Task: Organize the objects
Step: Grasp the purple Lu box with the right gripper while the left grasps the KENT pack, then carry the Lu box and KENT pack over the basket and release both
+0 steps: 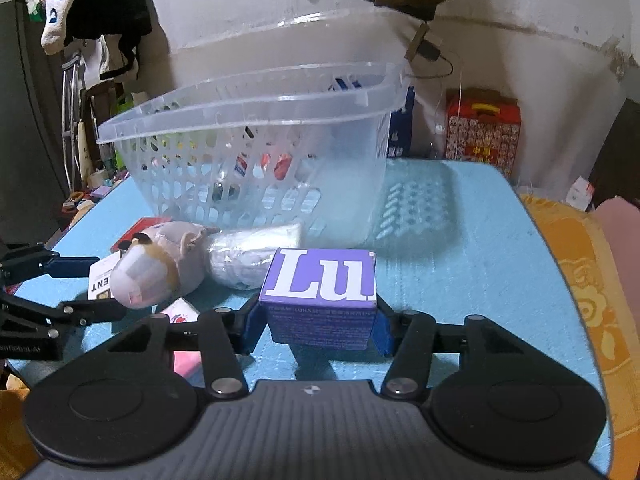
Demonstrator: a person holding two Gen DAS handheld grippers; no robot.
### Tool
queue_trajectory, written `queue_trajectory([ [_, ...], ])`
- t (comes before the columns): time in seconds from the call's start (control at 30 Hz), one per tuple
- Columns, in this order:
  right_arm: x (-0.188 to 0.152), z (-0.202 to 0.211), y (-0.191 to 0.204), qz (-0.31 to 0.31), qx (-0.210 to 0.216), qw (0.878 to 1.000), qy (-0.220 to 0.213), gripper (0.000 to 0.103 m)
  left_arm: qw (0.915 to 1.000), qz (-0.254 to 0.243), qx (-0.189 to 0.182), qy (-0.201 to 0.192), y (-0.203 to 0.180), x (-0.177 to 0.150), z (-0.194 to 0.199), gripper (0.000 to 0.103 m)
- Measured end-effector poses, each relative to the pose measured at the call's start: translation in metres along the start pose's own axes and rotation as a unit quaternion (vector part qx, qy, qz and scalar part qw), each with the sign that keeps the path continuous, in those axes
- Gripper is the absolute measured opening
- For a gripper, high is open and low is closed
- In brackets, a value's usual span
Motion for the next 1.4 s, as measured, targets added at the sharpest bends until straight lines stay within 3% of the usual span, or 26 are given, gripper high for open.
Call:
queue_trajectory([
  [0.97, 0.019, 0.042, 0.016, 0.024, 0.015, 0.996, -0.084, 0.057, 0.9966, 0.012, -0.004, -0.081, 0.0, 0.015, 0.037, 0.066],
  [1.4, 0.027, 0.058, 0.019, 0.027, 0.023, 0.993, -0.117, 0.057, 0.9915, 0.049, -0.003, -0.121, 0.006, 0.03, 0.059, 0.066],
])
Point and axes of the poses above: each gripper's, at about its wrist camera, not at the fingertips, and z roughly against the way its jaws point, y to its left, x to its top, the point moved 2 cm from there along -z, roughly the way its jaws point, and after that the axes turned 8 degrees about z, right-handed, at the moved point
